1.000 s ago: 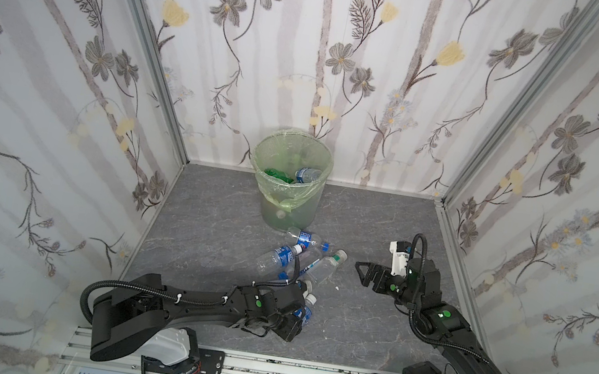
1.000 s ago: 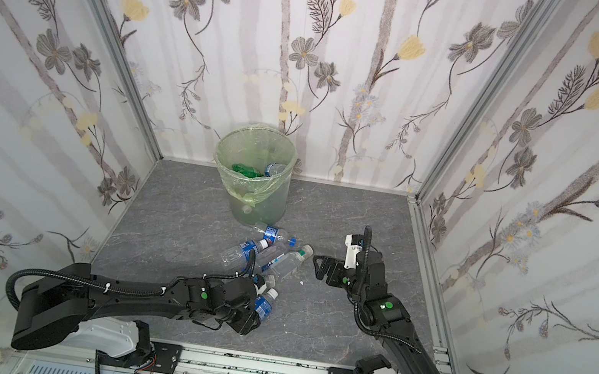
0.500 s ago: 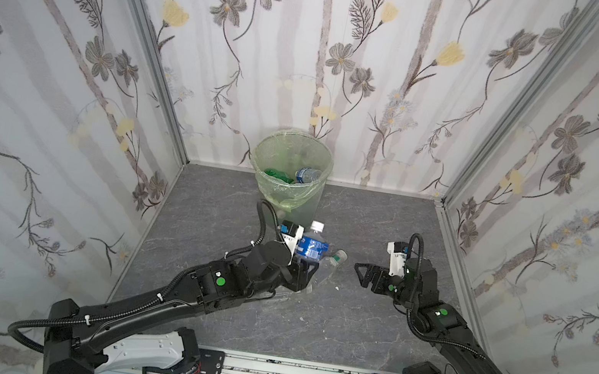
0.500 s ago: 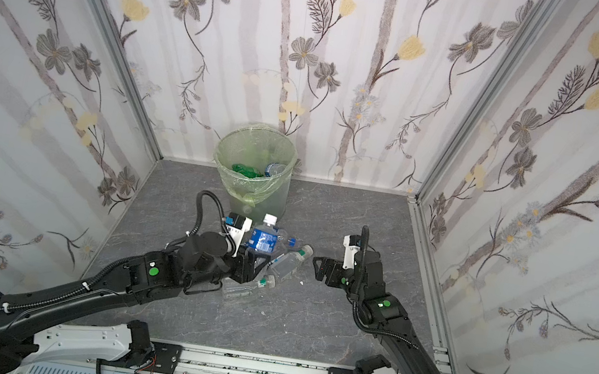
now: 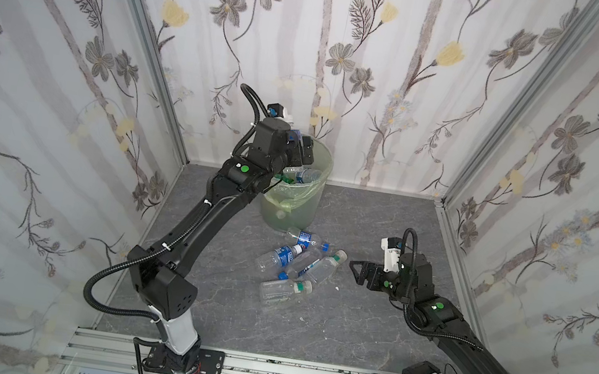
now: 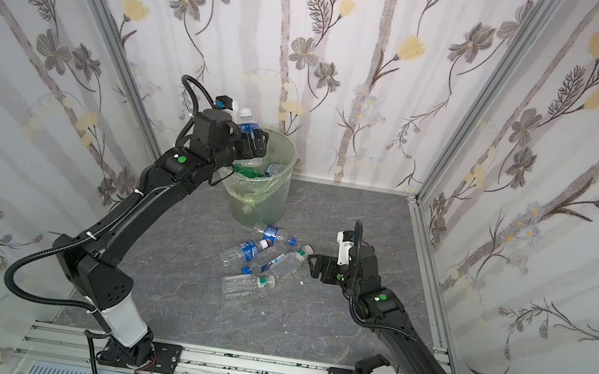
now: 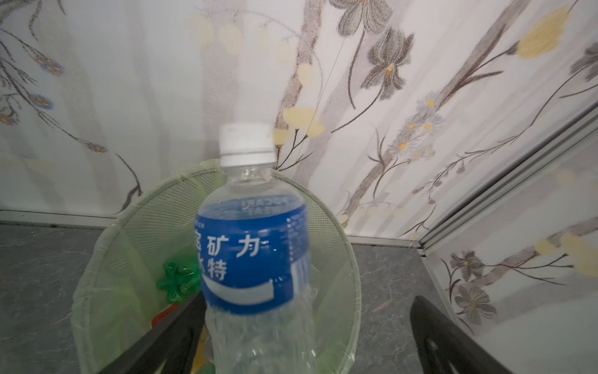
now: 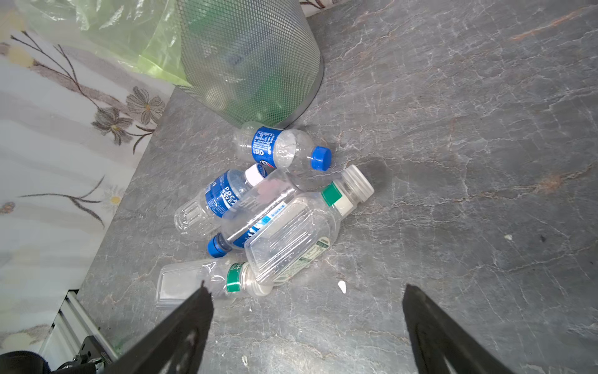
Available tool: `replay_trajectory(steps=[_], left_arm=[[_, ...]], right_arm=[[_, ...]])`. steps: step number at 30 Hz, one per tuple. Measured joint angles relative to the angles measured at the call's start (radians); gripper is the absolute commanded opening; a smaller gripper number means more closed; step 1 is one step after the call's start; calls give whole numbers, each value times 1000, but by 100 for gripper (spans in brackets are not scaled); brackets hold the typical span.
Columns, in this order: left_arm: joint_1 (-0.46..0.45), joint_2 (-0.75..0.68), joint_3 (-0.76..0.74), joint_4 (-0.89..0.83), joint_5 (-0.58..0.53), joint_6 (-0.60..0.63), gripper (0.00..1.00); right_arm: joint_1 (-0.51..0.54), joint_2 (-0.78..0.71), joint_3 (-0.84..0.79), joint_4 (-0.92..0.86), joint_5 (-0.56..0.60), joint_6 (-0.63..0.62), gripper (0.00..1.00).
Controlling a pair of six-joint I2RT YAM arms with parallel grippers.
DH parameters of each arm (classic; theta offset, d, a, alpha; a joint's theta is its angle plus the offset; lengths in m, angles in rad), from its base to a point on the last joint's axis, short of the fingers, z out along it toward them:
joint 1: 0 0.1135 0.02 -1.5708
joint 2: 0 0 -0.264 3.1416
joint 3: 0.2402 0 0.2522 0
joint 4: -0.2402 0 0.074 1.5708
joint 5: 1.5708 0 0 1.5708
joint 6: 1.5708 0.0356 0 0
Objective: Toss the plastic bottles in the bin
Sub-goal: 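Lift the Pocari bottle and drop it into the wastebasket with the left gripper, then grasp the clear green-ringed bottle with the right gripper while the left gripper returns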
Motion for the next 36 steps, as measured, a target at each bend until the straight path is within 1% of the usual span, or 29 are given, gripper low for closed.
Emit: replay_trajectory(steps=[3, 7, 10, 14, 19, 24, 27, 31, 36], left_arm=[[0, -20, -16, -47, -7, 9, 100], [3, -132, -127, -65, -26, 22, 100], [4, -238, -247, -69, -36, 23, 100], [2, -394, -436, -72, -44, 23, 100], [2, -587, -698, -72, -48, 22, 99], [2, -736, -911, -93, -37, -5, 98], [2, -807, -987, -95, -24, -28, 98], [2, -871, -1048, -96, -10, -49, 97], [2, -889, -1085, -95, 3, -58, 97]], right_arm=[[10, 8, 8, -7, 0, 0, 93], [19, 34, 8, -10, 7, 0, 93], [41, 81, 11, -10, 3, 0, 93], [92, 195, 41, -9, -1, 20, 95], [154, 348, 79, 3, 4, 73, 97], [168, 494, 148, 43, 42, 133, 96], [169, 583, 196, 83, 67, 151, 95], [171, 679, 240, 91, 93, 158, 92], [174, 716, 262, 103, 107, 162, 90]])
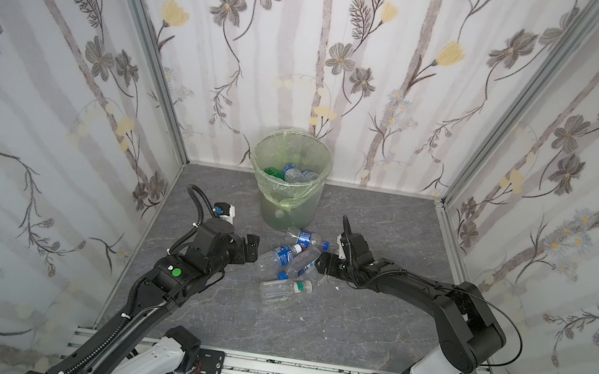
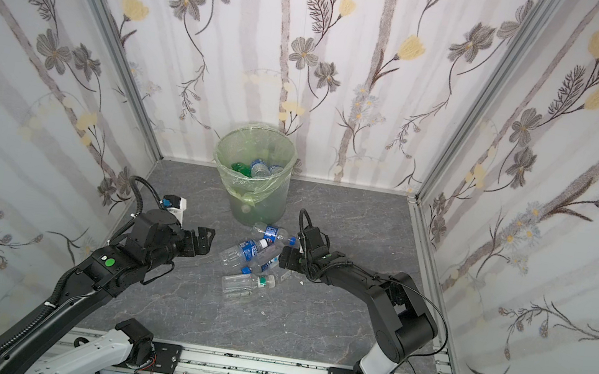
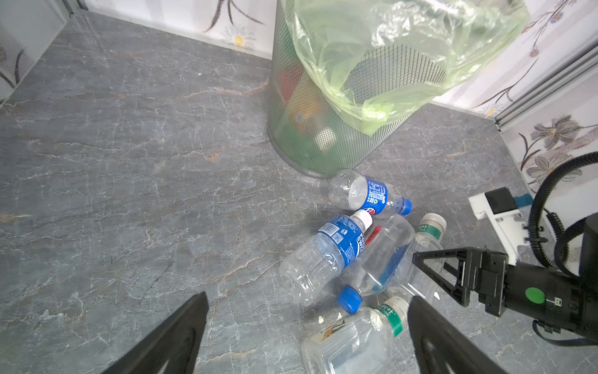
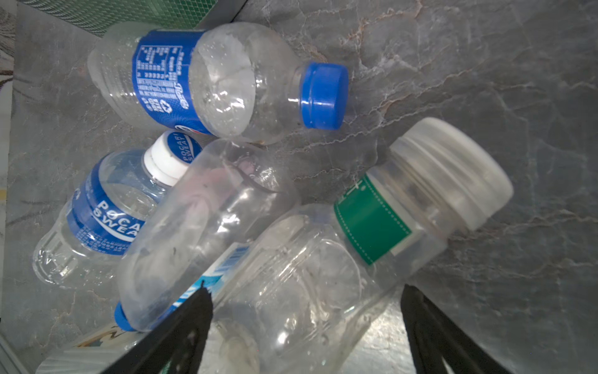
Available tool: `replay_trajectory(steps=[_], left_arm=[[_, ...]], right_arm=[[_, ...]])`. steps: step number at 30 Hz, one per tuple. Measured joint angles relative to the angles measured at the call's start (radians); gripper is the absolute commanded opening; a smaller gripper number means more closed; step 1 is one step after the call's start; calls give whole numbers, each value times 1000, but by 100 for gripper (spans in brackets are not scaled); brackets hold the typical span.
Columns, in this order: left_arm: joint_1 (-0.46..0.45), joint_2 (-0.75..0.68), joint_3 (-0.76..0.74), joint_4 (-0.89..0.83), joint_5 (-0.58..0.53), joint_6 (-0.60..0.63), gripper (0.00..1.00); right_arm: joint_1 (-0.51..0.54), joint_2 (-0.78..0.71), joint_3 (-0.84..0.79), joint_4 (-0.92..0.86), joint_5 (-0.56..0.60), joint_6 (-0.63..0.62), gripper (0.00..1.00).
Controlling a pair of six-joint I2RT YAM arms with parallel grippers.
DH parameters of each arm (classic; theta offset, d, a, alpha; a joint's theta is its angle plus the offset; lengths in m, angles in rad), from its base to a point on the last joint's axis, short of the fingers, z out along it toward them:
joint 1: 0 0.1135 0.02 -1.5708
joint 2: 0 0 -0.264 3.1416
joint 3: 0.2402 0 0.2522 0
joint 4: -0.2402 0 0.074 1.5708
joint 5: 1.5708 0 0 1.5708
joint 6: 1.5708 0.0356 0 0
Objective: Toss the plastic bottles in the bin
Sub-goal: 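Grasp the clear green-ringed bottle with the right gripper while the left gripper returns, then carry the green-ringed bottle over the wastebasket and release it with the right gripper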
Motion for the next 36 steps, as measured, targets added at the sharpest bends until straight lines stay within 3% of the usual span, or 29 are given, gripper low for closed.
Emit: replay_trajectory(steps=[17, 30, 36], left_arm=[[0, 36, -27, 3, 24, -3, 97], [0, 24, -37, 11, 43, -27, 96], [0, 21, -42, 11, 64, -33, 96]], right_arm=[[-11, -167, -35, -240, 158, -66, 88], [-11, 26, 128, -242, 109, -156, 77], [-8, 60, 101, -240, 109, -156, 64]])
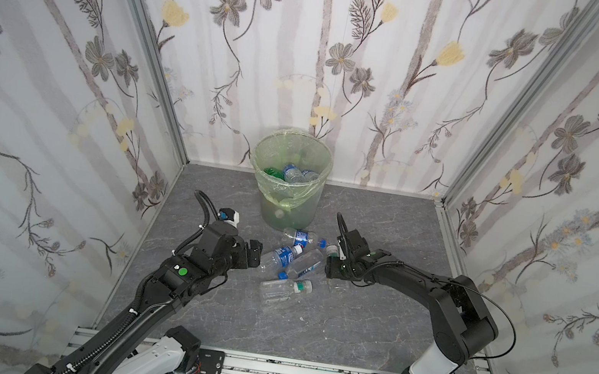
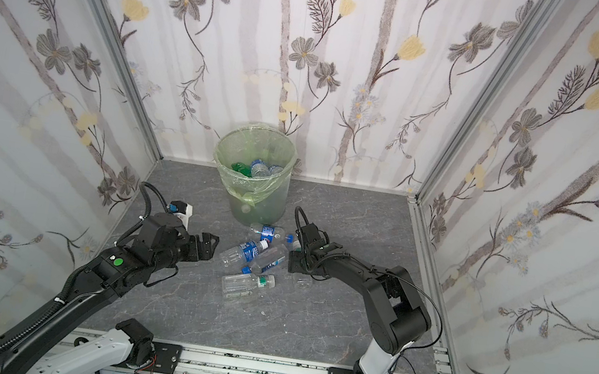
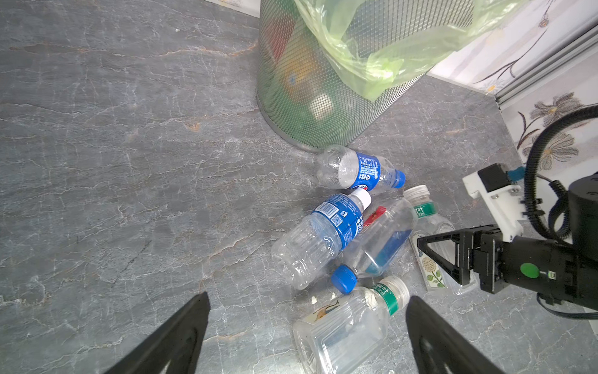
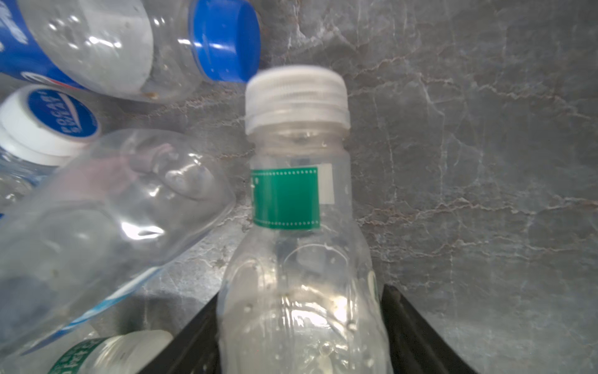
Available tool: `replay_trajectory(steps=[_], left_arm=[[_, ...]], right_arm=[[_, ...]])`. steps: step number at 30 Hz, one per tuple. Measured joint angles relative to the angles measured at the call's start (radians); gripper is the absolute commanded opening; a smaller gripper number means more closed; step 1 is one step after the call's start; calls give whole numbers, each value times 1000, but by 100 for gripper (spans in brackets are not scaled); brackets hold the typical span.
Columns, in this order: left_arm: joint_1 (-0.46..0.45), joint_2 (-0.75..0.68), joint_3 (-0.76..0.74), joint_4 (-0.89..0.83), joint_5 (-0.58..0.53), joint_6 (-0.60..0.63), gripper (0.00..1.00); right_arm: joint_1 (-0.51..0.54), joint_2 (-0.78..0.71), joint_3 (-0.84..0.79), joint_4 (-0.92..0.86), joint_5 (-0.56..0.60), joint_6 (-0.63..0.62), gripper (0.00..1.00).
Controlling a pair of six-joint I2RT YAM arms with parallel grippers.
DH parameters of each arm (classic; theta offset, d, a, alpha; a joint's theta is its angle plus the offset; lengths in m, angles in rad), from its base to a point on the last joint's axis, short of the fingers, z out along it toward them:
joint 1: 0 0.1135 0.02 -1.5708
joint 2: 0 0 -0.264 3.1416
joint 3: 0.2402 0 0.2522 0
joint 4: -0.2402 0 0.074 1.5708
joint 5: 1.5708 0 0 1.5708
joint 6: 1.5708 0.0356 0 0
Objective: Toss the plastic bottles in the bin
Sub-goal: 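Carry the green-ringed bottle over the wastebasket and release it with the right gripper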
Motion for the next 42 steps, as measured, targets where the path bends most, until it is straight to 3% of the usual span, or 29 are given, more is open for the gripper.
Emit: replay_trajectory(steps=[3, 8, 15, 21, 24, 28, 29, 30, 31, 33, 37, 39, 42], left_arm=[[0, 0, 0, 0, 2, 0, 95], [0, 3, 0, 7, 17, 0, 95], [0, 24, 4, 14, 31, 9, 95], [0, 24, 5, 18, 46, 21, 94], [0, 18, 5, 22, 48, 36, 94], [0, 19, 4, 23, 54, 47, 94], [0, 22, 4, 23, 54, 51, 93], [0, 26, 4, 23, 55, 57, 93], [0, 29, 4, 23, 55, 57, 94], [0, 29, 4, 25, 67, 58, 95], [0, 15, 5, 26, 67, 52, 95], [0, 8, 6, 28, 69, 48, 95], [-6, 8, 5, 29, 77, 49, 95]], right_arm=[[1, -13, -23, 16, 4, -7, 52], [0, -110, -64, 9, 28, -6, 46], [-1, -402, -87, 36, 44, -15, 35], [1, -655, -103, 188, -17, -63, 36], [2, -674, -60, 247, -79, -84, 35], [3, -475, 238, 229, -121, -125, 37], [3, -410, 323, 227, -133, -130, 44], [3, -328, 436, 217, -140, -138, 60], [2, -222, 576, 201, -154, -140, 71], [1, 0, 872, 136, -165, -149, 83], [-9, 445, 1469, -193, -180, -164, 91], [-14, 537, 1571, -293, -178, -170, 91], [-11, 482, 1420, -332, -152, -209, 93]])
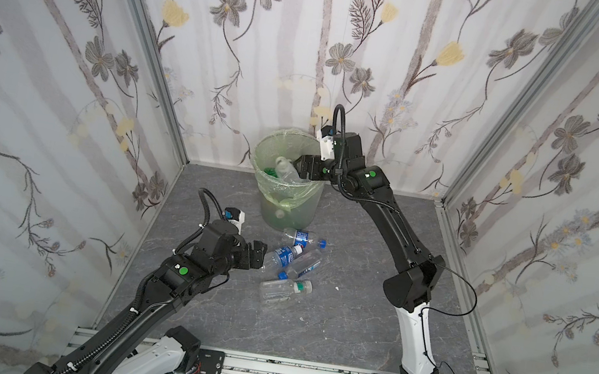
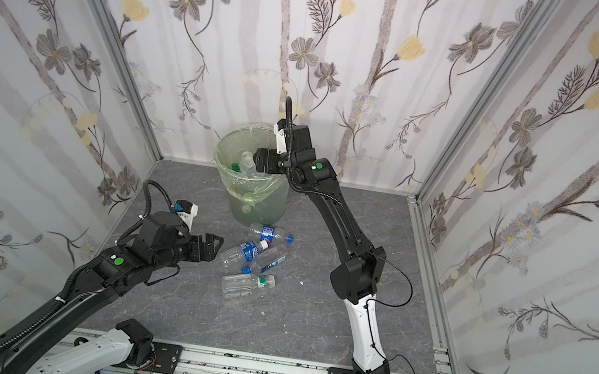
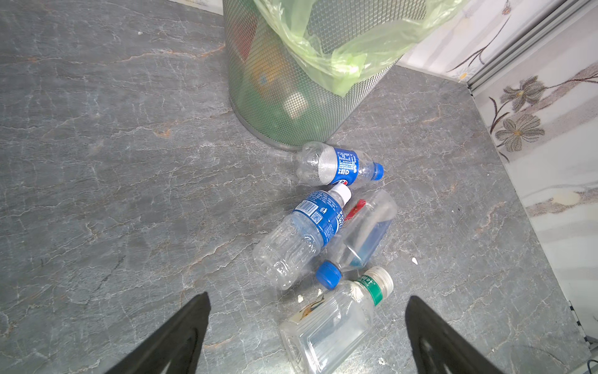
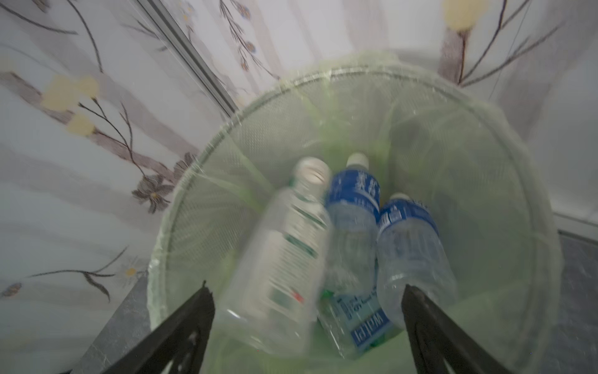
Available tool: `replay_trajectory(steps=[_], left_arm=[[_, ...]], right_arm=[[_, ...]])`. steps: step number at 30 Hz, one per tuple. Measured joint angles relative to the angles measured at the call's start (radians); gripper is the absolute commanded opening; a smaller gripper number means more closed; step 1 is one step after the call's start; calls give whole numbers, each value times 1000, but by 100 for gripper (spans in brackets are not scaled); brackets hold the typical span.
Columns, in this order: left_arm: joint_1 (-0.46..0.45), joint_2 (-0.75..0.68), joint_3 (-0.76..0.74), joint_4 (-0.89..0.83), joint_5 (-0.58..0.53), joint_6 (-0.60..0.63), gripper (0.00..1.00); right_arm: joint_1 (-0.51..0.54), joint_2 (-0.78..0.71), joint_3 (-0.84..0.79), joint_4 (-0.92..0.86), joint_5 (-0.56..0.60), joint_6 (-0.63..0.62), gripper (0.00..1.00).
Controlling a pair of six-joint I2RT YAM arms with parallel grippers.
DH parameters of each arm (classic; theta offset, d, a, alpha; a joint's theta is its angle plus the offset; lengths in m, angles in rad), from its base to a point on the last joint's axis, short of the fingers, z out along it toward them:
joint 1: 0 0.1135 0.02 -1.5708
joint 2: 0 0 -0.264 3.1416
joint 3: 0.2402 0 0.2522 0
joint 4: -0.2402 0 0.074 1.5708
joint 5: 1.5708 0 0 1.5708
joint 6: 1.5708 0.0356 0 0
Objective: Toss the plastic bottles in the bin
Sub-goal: 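Carry the green-ringed bottle over the wastebasket and release it with the right gripper, then lower the left gripper onto the clear green-labelled tea bottle while the right gripper withdraws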
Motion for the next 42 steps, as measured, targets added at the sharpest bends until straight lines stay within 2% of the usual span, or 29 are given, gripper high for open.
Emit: replay_trajectory(steps=[3, 5, 9, 13, 15, 20, 24, 29, 37, 42], left_arm=[[-9, -1, 0, 0, 18, 13, 94], [-24, -5, 0, 0, 29, 19, 94], [-69, 4, 2, 1, 40, 43, 94], [-112, 43, 2, 1, 41, 64, 94], [-122, 60, 2, 1, 38, 68, 93], [-149, 83, 15, 3, 42, 95, 89], [-236, 87, 15, 7, 62, 117, 90], [-348, 167, -5, 15, 59, 120, 90], [-375, 280, -41, 37, 11, 100, 91], [-378, 367, -53, 80, 8, 97, 91]], right_arm=[[8, -245, -380, 135, -19, -5, 96], [2, -483, -644, 183, -40, 14, 97], [-26, -856, -994, 346, -56, 32, 99], [-63, -1052, -1237, 425, -66, 50, 99], [-89, -1110, -1298, 417, -57, 57, 99], [-97, -1192, -1330, 447, -64, 57, 99], [-101, -1230, -1391, 426, -53, 69, 99], [-105, -1293, -1526, 409, -69, 111, 99], [-120, -1411, -1720, 381, -95, 168, 100], [-130, -1440, -1786, 374, -97, 192, 99]])
